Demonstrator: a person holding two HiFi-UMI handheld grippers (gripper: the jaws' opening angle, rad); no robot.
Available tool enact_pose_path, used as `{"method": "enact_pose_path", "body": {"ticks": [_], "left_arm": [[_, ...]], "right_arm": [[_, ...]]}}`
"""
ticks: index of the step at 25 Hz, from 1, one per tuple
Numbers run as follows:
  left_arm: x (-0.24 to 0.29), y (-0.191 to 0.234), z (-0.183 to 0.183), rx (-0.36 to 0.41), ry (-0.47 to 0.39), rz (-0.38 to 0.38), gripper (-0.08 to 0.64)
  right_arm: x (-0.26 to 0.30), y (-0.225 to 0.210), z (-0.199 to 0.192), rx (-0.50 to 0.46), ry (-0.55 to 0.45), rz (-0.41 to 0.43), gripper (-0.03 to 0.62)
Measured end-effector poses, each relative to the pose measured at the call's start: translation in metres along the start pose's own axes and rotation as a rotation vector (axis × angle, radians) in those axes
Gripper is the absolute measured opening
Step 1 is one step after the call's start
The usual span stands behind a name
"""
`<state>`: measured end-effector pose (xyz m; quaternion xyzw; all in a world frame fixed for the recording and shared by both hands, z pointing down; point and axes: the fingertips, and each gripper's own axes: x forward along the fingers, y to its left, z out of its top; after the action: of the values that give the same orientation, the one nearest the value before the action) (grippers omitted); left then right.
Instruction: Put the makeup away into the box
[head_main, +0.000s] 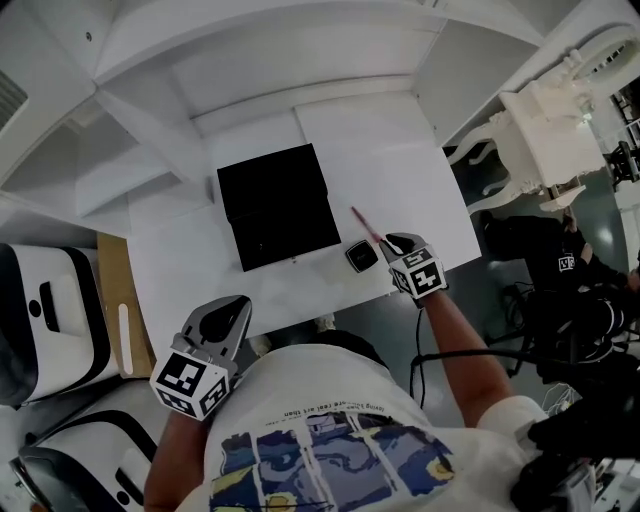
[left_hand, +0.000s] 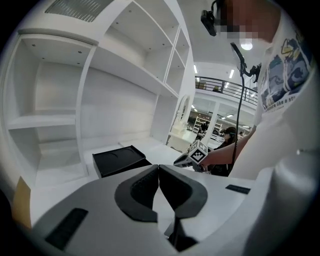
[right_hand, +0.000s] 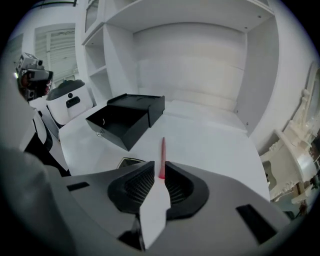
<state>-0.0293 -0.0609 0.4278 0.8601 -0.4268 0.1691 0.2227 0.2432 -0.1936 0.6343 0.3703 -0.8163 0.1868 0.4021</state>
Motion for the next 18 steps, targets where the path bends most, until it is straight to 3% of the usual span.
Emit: {"method": "enact_pose_path", "body": {"ticks": [18], "left_arm": [[0.022, -0.012, 0.004, -0.048, 0.014, 0.111, 0.015]], "right_arm": [[0.059, -0.002, -0.016, -0.122, 0.125, 0.114, 0.089]]}}
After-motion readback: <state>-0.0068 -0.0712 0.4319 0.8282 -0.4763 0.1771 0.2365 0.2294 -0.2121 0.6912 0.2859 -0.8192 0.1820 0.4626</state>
